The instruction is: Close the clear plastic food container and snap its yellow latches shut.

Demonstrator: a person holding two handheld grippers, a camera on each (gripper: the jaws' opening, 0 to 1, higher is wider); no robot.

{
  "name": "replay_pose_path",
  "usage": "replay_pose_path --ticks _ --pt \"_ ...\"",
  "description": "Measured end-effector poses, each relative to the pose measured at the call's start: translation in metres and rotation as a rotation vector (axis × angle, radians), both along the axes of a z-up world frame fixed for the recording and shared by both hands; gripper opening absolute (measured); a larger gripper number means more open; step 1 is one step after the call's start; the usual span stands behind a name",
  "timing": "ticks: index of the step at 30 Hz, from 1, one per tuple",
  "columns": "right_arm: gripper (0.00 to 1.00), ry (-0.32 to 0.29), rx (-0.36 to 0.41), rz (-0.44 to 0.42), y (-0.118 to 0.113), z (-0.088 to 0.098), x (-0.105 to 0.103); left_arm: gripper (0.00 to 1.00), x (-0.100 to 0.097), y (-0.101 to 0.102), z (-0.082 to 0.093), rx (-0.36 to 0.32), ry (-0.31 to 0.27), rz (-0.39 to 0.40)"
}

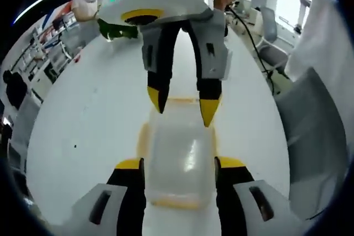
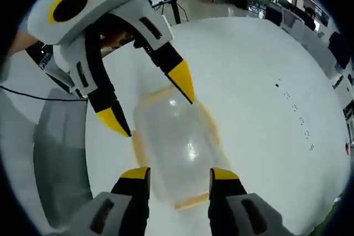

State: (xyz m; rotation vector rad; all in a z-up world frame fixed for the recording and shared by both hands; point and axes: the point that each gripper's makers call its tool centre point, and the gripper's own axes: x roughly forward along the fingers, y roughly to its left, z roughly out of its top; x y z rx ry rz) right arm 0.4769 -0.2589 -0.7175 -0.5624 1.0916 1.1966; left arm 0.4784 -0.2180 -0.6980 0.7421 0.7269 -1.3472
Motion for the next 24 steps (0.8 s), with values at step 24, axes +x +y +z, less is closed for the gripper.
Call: replay_pose_path --ticks 24 --pt "0.35 -0.059 0.054 0.151 0.029 -0.002 0.004 0.39 -0.002 -0.008 -0.016 0.045 -0.038 -0.076"
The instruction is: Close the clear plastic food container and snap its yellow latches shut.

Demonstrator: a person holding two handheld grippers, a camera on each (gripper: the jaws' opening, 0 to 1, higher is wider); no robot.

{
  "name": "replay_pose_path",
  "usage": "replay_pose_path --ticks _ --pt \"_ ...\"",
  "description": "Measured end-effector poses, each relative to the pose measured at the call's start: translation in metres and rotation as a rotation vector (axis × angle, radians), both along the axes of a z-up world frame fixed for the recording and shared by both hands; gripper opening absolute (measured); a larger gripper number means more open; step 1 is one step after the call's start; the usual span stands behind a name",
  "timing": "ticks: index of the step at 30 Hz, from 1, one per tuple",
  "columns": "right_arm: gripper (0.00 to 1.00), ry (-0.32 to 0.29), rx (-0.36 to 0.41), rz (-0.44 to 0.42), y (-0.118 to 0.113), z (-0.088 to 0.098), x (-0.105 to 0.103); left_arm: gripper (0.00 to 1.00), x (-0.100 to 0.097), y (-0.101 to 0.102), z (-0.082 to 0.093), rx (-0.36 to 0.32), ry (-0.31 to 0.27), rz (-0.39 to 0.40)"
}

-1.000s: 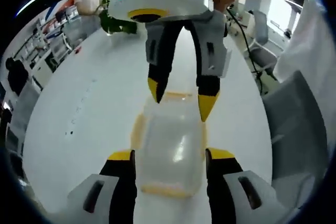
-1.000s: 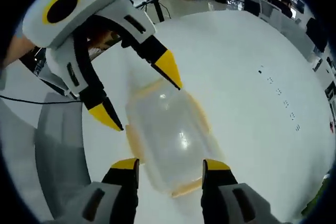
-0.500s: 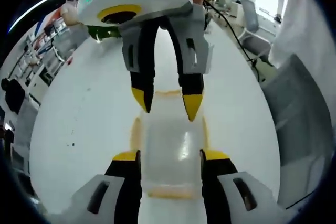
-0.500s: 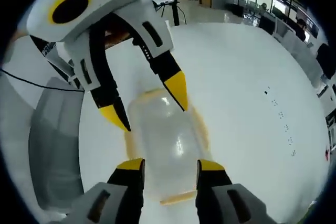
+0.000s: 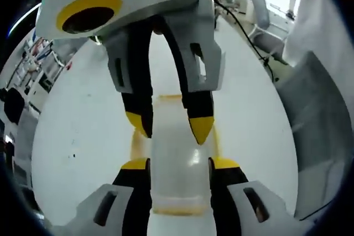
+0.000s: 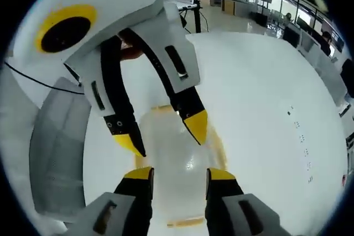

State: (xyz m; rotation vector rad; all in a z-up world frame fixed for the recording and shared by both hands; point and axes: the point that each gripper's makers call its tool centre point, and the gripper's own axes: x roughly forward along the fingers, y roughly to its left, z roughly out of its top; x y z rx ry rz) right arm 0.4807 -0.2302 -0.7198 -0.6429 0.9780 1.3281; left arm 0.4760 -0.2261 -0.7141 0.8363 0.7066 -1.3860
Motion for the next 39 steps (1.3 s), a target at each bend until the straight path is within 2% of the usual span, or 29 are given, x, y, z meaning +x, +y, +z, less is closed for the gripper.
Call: replay_pose_path --ticks 16,21,30,39 --pt "0.35 -0.011 0.014 -0.021 0.005 0.002 0.014 0.42 -0.008 -0.004 -0.004 0.011 0.004 -0.010" --pt "0.35 -0.021 0.012 -0.016 0.005 0.002 0.019 0.46 -0.012 -0.005 -0.001 0.005 0.006 -0.003" --pt "0.37 -0.025 0.003 -0.003 0.005 0.000 0.025 0.51 -0.017 -0.004 -0.005 0.026 -0.037 0.008" --pt "0.38 -0.010 -0.016 0.021 0.005 -0.007 0.027 0.54 -0.017 -0.001 -0.014 0.065 -0.133 0.016"
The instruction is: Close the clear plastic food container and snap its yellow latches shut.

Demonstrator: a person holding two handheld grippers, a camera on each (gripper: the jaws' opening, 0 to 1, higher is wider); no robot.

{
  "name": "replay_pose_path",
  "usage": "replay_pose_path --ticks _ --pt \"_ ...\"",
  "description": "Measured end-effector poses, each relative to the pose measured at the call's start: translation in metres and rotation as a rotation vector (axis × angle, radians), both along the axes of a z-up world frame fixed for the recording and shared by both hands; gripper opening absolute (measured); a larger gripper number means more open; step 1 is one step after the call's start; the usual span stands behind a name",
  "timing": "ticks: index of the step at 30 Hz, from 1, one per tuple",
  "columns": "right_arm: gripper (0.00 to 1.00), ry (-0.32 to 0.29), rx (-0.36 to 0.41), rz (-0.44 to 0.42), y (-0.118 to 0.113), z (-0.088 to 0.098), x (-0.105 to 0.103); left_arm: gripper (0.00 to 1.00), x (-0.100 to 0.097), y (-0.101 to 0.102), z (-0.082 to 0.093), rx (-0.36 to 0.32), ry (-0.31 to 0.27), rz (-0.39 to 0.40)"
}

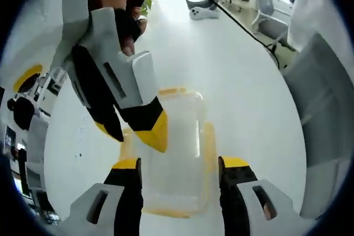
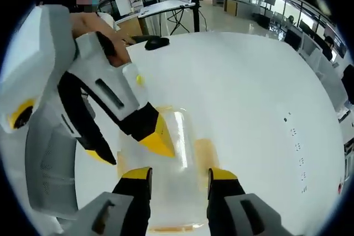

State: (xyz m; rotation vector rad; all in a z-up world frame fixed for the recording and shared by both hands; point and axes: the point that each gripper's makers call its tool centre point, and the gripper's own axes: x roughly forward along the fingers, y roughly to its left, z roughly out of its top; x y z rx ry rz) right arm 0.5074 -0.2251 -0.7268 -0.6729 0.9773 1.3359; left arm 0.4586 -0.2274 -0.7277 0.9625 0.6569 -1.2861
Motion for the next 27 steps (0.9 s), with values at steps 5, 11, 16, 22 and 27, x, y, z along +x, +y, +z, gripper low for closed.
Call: replay_pose_path --ticks 5,11,16,22,27 --pt "0.40 0.007 -0.009 0.009 0.001 -0.005 0.000 0.53 0.002 0.001 -0.004 0.014 -0.040 0.018" --pt "0.39 0.027 -0.008 0.013 0.001 -0.007 0.000 0.52 0.000 0.002 -0.009 0.011 -0.044 0.060" --pt "0.39 0.050 -0.003 0.037 0.002 -0.008 0.000 0.53 0.001 0.002 -0.010 0.008 -0.060 0.067" --pt "0.39 0.085 -0.016 0.077 0.003 -0.010 0.000 0.55 0.004 0.003 -0.011 0.001 -0.062 0.103" --pt "0.39 0.113 -0.037 0.111 0.004 -0.011 0.000 0.54 0.005 0.003 -0.013 0.011 -0.097 0.098"
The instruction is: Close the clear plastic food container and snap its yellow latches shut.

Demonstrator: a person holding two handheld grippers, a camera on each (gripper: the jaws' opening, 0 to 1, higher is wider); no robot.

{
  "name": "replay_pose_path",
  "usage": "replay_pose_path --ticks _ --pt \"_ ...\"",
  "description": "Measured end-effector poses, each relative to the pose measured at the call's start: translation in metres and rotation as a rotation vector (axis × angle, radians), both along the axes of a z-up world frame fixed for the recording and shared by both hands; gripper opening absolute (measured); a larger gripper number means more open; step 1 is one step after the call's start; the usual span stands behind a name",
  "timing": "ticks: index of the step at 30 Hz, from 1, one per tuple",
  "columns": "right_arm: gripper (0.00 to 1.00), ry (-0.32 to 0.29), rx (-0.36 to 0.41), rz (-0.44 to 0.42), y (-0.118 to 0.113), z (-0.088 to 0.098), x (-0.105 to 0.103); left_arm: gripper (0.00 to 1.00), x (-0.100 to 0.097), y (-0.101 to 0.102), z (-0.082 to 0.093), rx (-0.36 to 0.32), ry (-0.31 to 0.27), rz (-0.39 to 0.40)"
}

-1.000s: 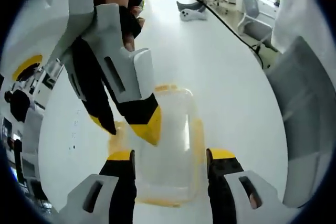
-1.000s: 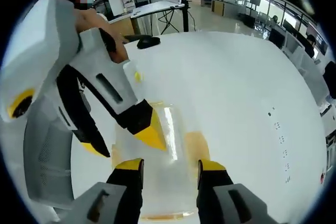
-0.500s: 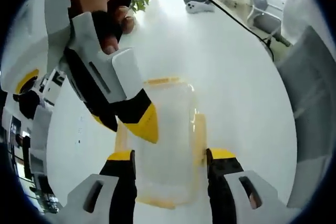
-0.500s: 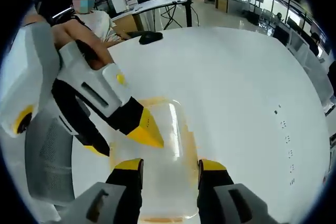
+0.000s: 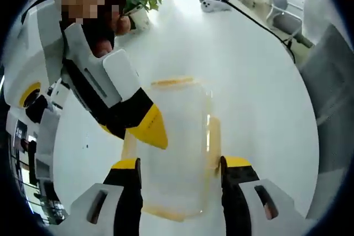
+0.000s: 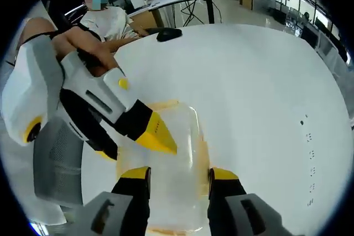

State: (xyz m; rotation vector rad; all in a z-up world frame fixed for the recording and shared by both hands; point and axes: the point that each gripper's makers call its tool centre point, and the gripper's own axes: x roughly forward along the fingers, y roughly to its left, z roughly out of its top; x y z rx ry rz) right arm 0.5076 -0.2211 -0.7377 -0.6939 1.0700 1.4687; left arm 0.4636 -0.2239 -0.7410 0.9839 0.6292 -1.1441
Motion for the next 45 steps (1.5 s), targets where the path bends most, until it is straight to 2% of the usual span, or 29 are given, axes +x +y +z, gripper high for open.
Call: replay_pose_path --ticks 6,9,11,12,14,15,16,18,34,40,41,42,45 --pt "0.37 0.028 -0.038 0.051 0.002 -0.002 -0.001 0.52 0.002 0.000 0.000 0.002 -0.005 0.017" --pt "0.36 0.051 -0.085 0.087 0.002 -0.003 -0.003 0.51 0.003 0.001 -0.001 -0.004 0.000 0.035" --pt "0.35 0.062 -0.100 0.106 0.005 -0.005 0.000 0.48 0.007 0.008 -0.003 0.029 -0.036 0.065" --pt "0.35 0.086 -0.116 0.101 0.005 -0.006 -0.002 0.48 0.004 0.003 -0.007 -0.008 -0.003 0.080" --pt "0.33 0.095 -0.121 0.120 0.005 -0.007 -0.002 0.48 0.007 0.002 -0.007 -0.007 -0.004 0.054" --pt "0.33 0.113 -0.161 0.153 -0.004 -0.009 -0.001 0.47 0.007 0.001 -0.005 -0.013 -0.007 0.056" --pt "0.33 0.107 -0.126 0.140 0.003 -0.011 0.000 0.47 0.007 0.001 -0.005 -0.013 -0.007 0.056" --pt "0.33 0.120 -0.135 0.138 0.003 -0.012 -0.001 0.47 0.007 0.001 -0.004 -0.016 -0.004 0.058" --pt "0.37 0.100 -0.132 0.134 0.002 -0.005 -0.004 0.49 0.004 0.000 0.000 -0.029 -0.035 0.033" --pt "0.38 0.105 -0.150 0.084 0.001 -0.004 -0.002 0.50 0.005 -0.001 0.001 -0.026 -0.036 0.036" --pt "0.39 0.102 -0.146 0.073 0.002 -0.003 -0.002 0.48 0.004 -0.002 0.002 -0.040 -0.022 0.055" --pt "0.40 0.098 -0.144 0.069 0.001 -0.003 -0.001 0.46 0.001 -0.006 0.005 -0.066 -0.013 0.039" --pt "0.44 0.109 -0.142 0.075 0.000 0.001 -0.007 0.45 -0.002 -0.005 0.005 -0.049 -0.022 0.023"
